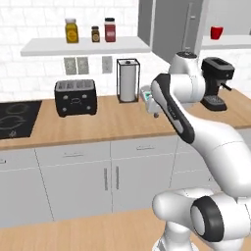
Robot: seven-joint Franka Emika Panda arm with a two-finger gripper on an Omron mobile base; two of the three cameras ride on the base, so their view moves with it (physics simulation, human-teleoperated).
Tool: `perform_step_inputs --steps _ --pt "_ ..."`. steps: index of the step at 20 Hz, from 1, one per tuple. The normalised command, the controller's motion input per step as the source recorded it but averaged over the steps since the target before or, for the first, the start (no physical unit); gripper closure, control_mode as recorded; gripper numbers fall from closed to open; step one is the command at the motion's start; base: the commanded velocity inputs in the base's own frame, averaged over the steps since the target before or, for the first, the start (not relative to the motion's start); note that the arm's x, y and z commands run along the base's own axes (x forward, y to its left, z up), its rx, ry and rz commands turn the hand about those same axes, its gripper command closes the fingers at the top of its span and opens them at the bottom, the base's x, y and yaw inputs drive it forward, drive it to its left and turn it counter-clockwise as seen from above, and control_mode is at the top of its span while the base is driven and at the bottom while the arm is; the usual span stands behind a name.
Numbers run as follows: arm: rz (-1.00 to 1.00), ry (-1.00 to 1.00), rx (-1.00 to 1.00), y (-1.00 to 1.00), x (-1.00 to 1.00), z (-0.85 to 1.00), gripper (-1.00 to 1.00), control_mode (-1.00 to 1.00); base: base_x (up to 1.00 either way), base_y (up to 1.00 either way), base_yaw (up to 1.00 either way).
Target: Gather all objects into one cabinet and sort the glasses and bowls to opposite sides.
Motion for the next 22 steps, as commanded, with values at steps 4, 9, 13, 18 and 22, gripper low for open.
perform_step_inputs --steps 4,9,13,18,22 --pt "0.0 0.0 0.0 0.0 0.0 0.0 -1.0 1.0 -0.31 -0.93 0.08" --pt "0.0 0.0 0.0 0.0 0.0 0.0 -1.0 1.0 -0.36 -1.0 0.14" --pt "0.0 0.0 0.0 0.0 0.0 0.0 -1.0 1.0 -0.05 -1.0 0.05" --pt "0.0 0.0 0.0 0.0 0.0 0.0 -1.0 1.0 0.66 -0.8 -0.12" --pt "0.0 0.0 0.0 0.0 0.0 0.0 -1.0 1.0 1.0 -0.43 -0.3"
